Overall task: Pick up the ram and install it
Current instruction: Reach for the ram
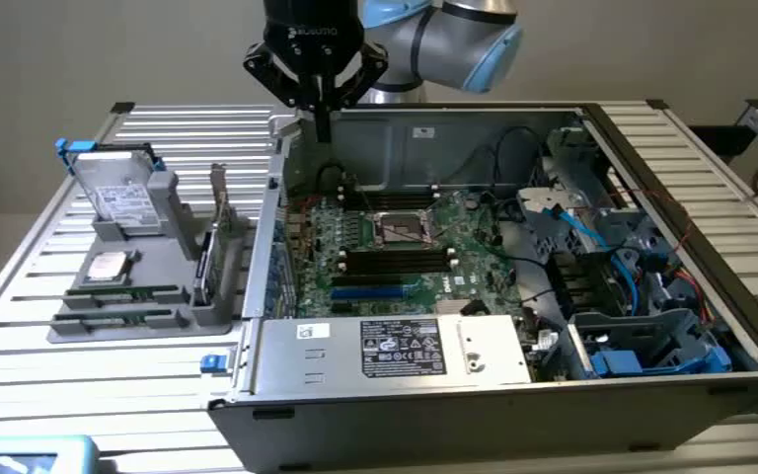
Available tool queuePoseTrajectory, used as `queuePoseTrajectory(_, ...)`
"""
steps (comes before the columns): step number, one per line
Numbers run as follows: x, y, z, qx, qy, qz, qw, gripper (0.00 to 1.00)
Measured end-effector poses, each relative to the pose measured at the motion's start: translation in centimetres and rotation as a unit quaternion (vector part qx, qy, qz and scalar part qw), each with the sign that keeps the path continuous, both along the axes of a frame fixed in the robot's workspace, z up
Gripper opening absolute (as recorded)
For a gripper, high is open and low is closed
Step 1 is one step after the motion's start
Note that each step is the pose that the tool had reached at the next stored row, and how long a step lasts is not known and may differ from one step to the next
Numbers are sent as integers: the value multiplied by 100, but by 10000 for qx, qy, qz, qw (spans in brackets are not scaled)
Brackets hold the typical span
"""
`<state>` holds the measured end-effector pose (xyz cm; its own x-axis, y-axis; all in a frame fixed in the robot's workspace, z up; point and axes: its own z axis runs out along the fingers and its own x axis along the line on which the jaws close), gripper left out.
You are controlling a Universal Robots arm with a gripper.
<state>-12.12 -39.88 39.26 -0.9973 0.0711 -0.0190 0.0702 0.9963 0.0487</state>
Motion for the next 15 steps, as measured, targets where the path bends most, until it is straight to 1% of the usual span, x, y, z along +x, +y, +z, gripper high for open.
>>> queuePoseTrajectory(12,0,-1,0,0,0,-1,10000,11)
queuePoseTrajectory(14,0,-13,0,0,1,-1,10000,11)
queuePoseTrajectory(15,-2,-26,-2,1,1,0,10000,11)
